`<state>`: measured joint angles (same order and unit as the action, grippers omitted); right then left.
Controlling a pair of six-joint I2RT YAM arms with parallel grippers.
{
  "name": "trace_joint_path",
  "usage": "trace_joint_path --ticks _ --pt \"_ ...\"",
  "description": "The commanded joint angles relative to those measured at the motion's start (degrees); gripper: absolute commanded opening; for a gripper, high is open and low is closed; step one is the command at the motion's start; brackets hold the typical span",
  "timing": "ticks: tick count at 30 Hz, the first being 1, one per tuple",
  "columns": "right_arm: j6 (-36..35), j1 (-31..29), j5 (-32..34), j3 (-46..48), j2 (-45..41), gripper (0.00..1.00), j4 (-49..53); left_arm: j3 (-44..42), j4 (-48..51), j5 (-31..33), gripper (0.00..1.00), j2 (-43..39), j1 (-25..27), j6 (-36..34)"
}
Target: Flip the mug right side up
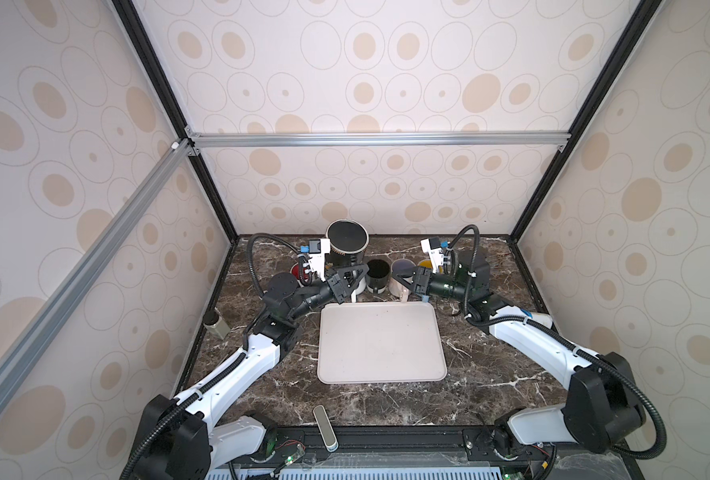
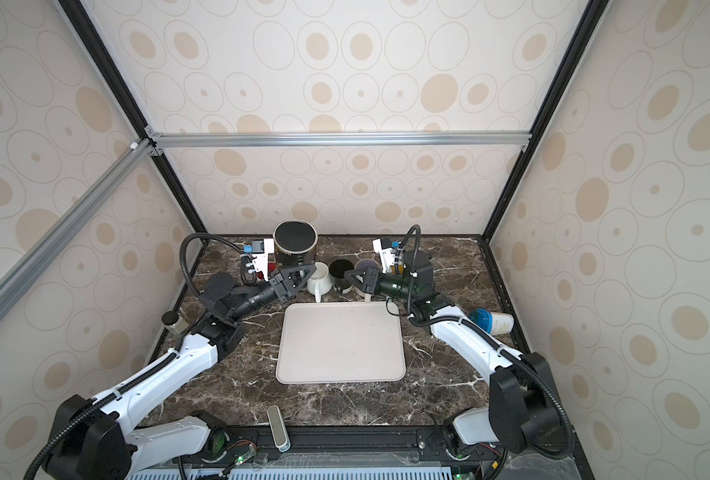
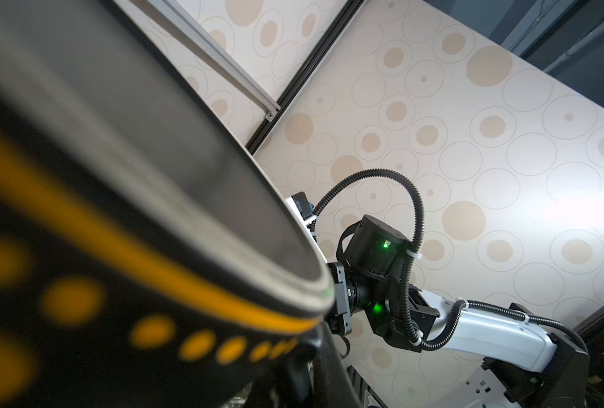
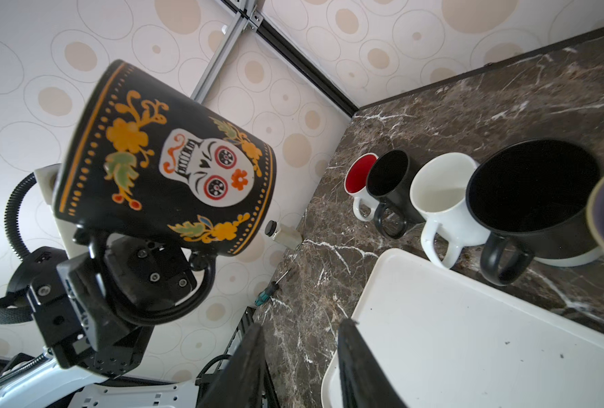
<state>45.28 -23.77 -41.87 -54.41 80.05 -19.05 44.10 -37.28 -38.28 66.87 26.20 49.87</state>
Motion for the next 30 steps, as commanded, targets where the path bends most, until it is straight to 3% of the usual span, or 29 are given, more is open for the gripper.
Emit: trace_joint_path --ticks 1,6,9,13,20,30 --pt "1.69 -0.49 -2.44 0.47 -1.28 0.36 -2.05 4.90 -4.91 -0.49 0.00 -1.79 0.86 -4.11" --pt "-8.98 -0.30 8.39 0.81 -7.58 0.35 14.55 5.26 -2.33 0.80 0.00 0.87 5.95 -8.51" --pt "-9.02 1.03 12.44 3.56 -10.33 0.34 15.78 3.63 -5.17 2.21 0.00 2.73 9.97 -8.47" --pt "-10.03 1.44 18.58 2.28 -10.31 0.29 24.94 1.13 -13.71 2.10 0.00 6.51 13.63 -4.86" --pt "-9.65 2.01 23.13 4.08 -11.66 0.28 31.53 -2.90 -26.79 1.01 0.00 13.66 17.61 -0.45" --pt "-10.64 2.63 26.25 5.77 -15.94 0.28 36.43 -10.12 -49.23 1.07 0.00 24.92 18.63 7.61"
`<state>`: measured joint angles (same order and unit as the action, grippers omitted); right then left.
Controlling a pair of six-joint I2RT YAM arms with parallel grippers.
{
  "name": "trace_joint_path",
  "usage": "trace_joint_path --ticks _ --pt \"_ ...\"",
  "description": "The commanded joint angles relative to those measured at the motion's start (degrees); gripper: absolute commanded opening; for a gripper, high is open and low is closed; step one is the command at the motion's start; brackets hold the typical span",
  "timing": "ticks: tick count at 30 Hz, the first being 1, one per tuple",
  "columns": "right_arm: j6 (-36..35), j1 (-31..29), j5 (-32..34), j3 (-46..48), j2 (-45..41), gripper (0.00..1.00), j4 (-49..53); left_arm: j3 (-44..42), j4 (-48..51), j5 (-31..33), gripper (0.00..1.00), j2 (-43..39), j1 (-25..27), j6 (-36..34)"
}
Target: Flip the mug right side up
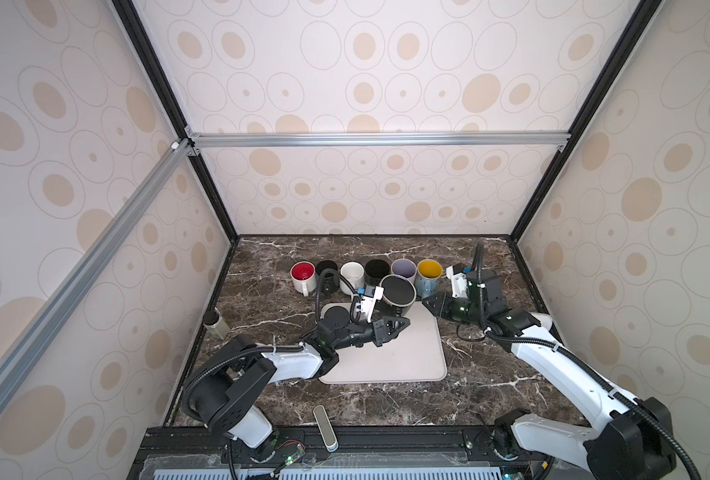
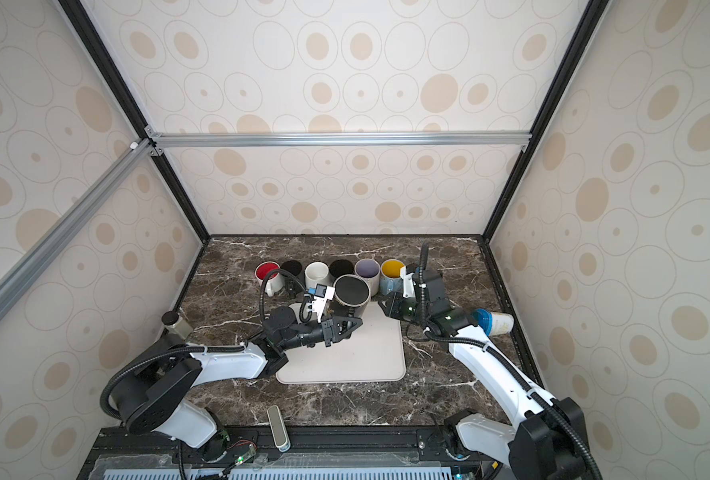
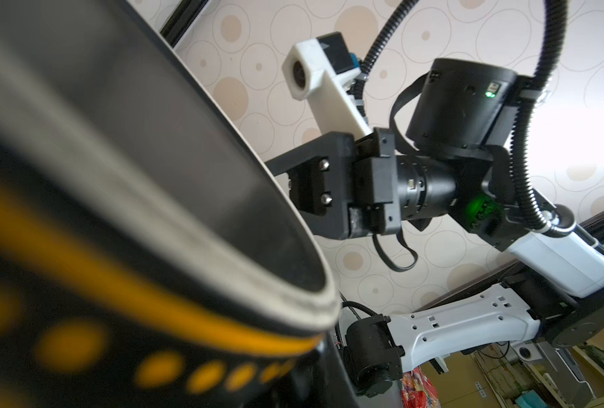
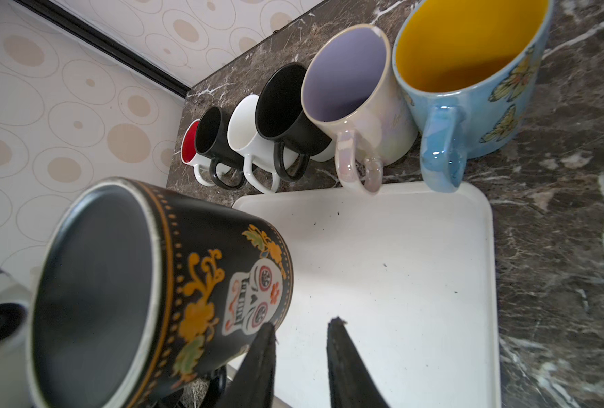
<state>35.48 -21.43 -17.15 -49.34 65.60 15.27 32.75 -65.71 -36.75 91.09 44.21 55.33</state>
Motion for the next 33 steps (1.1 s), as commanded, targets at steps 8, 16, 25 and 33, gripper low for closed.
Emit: trace_joint_path --ticks 8,16,25,33 --pt "-0.95 0.34 2.22 2.36 -3.88 0.28 2.90 1.29 -32.12 -1.42 0.00 10.66 0.71 7.78" --pt "-1.30 0.34 2.26 3.83 -5.09 0.27 3.19 2.69 -39.84 -1.55 0.00 20.76 0.62 12.52" --pt "-2.54 0.34 3.62 3.99 -5.34 0.26 3.10 3.29 -34.33 -1.18 0.00 21.64 0.40 10.77" --pt "-2.73 0.34 3.61 4.31 -4.70 0.26 2.41 -0.17 -28.77 0.78 0.53 19.30 -0.92 9.17"
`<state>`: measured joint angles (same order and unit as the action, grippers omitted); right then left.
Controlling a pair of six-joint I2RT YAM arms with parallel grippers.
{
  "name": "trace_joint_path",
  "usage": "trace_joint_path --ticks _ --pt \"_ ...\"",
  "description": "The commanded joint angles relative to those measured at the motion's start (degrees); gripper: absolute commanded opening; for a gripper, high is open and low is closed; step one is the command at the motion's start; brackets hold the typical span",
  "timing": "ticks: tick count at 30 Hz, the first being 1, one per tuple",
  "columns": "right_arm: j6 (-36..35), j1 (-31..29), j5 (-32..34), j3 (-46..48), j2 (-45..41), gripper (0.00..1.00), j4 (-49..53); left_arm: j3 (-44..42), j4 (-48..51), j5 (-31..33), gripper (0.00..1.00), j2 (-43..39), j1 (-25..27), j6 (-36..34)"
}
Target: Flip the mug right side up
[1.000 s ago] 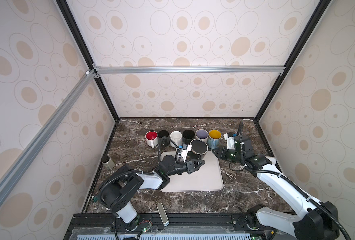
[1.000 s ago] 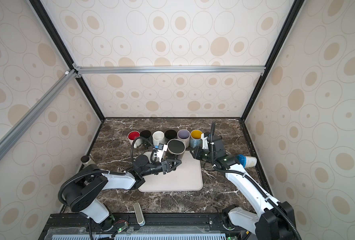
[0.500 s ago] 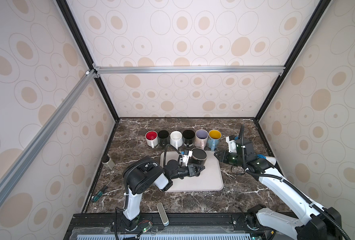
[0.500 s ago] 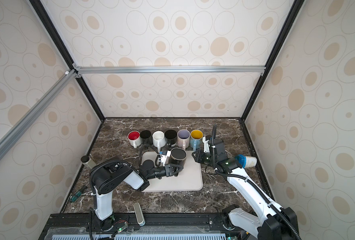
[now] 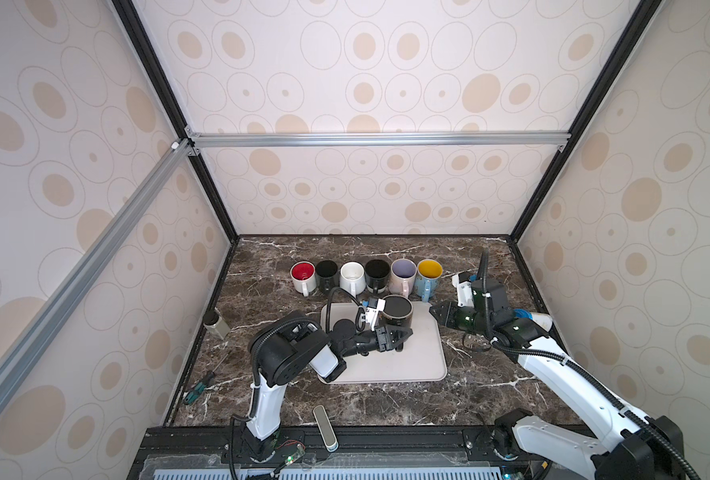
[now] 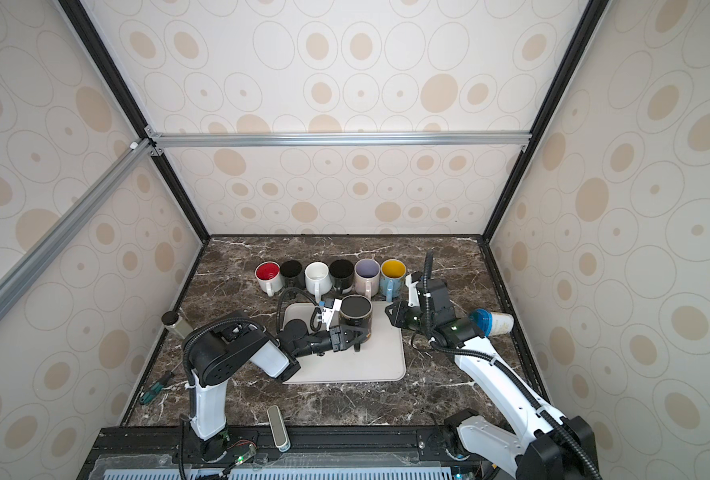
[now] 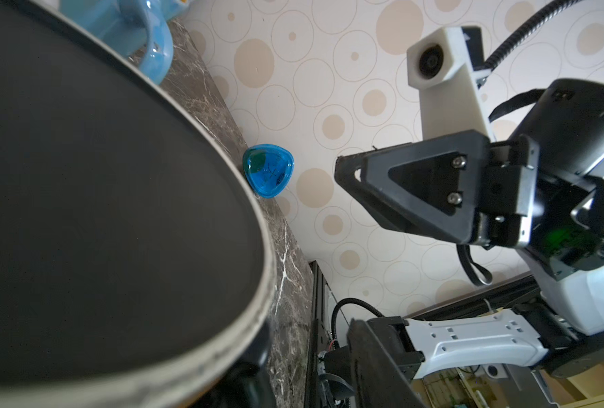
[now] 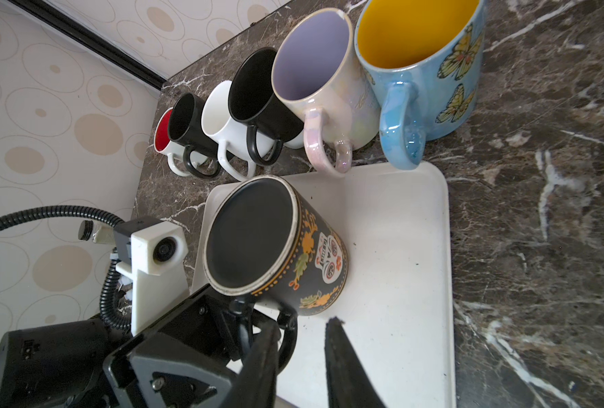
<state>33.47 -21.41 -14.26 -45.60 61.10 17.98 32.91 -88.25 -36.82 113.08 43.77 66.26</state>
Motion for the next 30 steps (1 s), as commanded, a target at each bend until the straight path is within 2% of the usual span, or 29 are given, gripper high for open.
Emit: trace_joint_path --ticks 1,5,8,14,22,24,30 --pt "-0.70 0.32 0.73 0.65 -0.18 0.26 -0.61 -0.50 -5.15 0.94 0.55 -3.19 -0.51 -2.26" --pt "-0.52 0.34 0.66 0.95 0.11 0.26 -1.10 -0.47 1.26 1.22 0.64 -5.17 -0.56 -4.61" --pt "-0.51 0.32 0.51 0.95 0.29 0.26 -0.98 -0.73 6.87 1.59 0.66 -6.77 -0.64 -6.70" --pt "-0.55 0.32 1.25 1.15 0.46 0.26 -0.91 0.28 27.98 6.26 0.73 -13.58 -0.61 -16.10" --pt "-0.78 0.32 1.91 0.70 1.35 0.27 -1.34 3.58 55.57 20.15 0.91 -22.52 -0.31 -26.49" --pt "-0.72 0.36 1.87 0.70 1.64 0.27 -1.74 6.18 63.32 24.52 1.00 -24.35 0.37 -28.88" --pt "-1.53 0.32 3.51 0.08 2.02 0.27 -1.47 20.19 89.57 40.94 1.00 -24.04 4.04 -36.04"
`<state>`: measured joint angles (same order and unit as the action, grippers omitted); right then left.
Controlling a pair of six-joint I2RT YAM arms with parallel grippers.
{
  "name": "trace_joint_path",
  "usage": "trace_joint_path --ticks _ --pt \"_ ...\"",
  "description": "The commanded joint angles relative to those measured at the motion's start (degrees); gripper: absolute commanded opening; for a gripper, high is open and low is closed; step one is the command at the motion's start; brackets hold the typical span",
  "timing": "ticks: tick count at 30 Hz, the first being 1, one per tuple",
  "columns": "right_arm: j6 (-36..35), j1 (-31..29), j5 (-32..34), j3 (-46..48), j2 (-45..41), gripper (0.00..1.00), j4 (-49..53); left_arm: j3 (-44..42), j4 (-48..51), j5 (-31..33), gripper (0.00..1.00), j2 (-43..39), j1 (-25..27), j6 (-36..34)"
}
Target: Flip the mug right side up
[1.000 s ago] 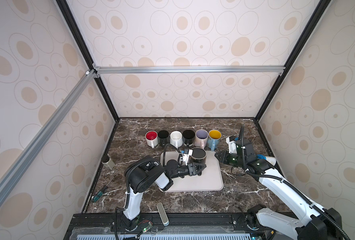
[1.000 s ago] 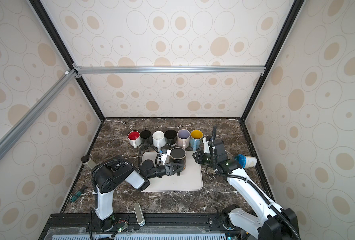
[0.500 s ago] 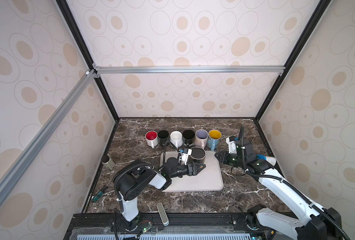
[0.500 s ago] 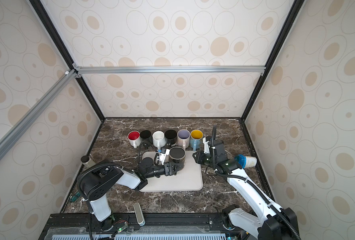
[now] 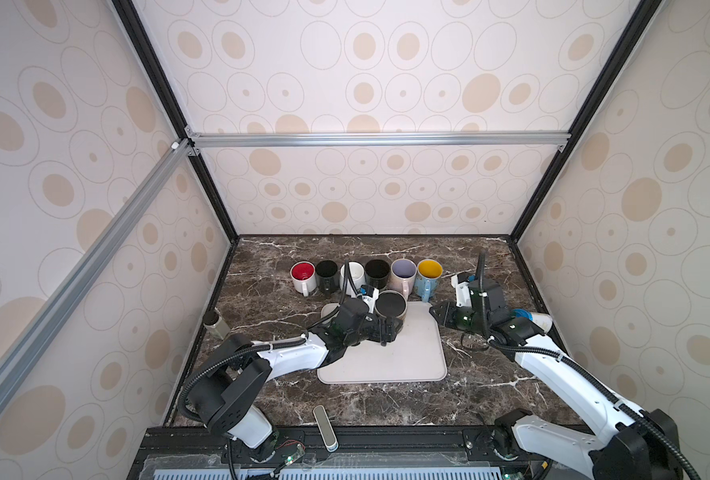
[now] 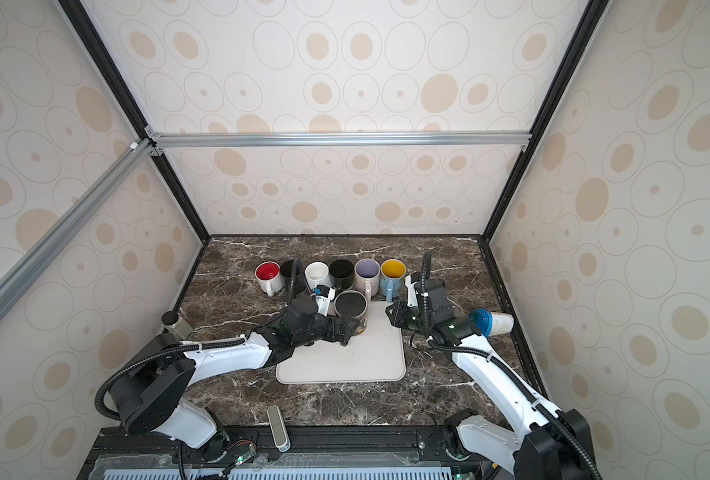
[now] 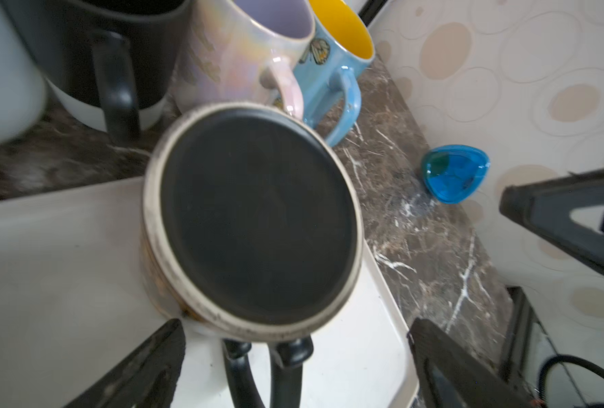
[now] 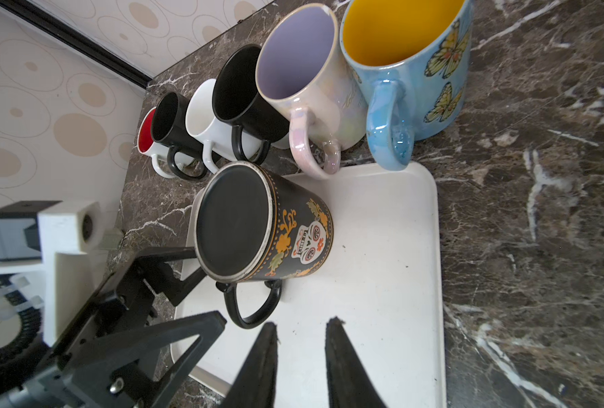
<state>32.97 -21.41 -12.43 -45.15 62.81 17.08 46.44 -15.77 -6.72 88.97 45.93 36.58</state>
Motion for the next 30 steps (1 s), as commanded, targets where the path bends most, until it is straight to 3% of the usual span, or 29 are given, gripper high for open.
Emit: trace_joint_path --ticks 1,8,10,16,22,30 --pt "-1.26 0.32 1.85 -0.54 0.34 0.27 -0.56 8.76 19.99 12.63 1.00 1.05 2.40 -7.13" --pt "-2.01 0.32 3.19 -1.25 0.65 0.26 -0.17 19.10 31.62 19.09 0.83 8.39 5.21 -8.89" --pt "-1.97 0.32 3.36 -1.26 0.61 0.26 -0.32 20.64 33.53 19.73 0.82 9.76 5.56 -8.89" --pt "-2.15 0.47 3.12 -1.23 1.59 0.26 -0.87 20.70 32.91 18.39 0.72 10.43 6.01 -8.72" --pt "-2.08 0.74 2.77 -1.18 2.14 0.26 -1.53 18.60 30.00 16.03 0.71 7.99 6.19 -8.61" --pt "-2.03 0.81 2.21 -1.38 3.03 0.26 -1.75 21.21 31.12 15.25 0.54 10.54 6.19 -11.65"
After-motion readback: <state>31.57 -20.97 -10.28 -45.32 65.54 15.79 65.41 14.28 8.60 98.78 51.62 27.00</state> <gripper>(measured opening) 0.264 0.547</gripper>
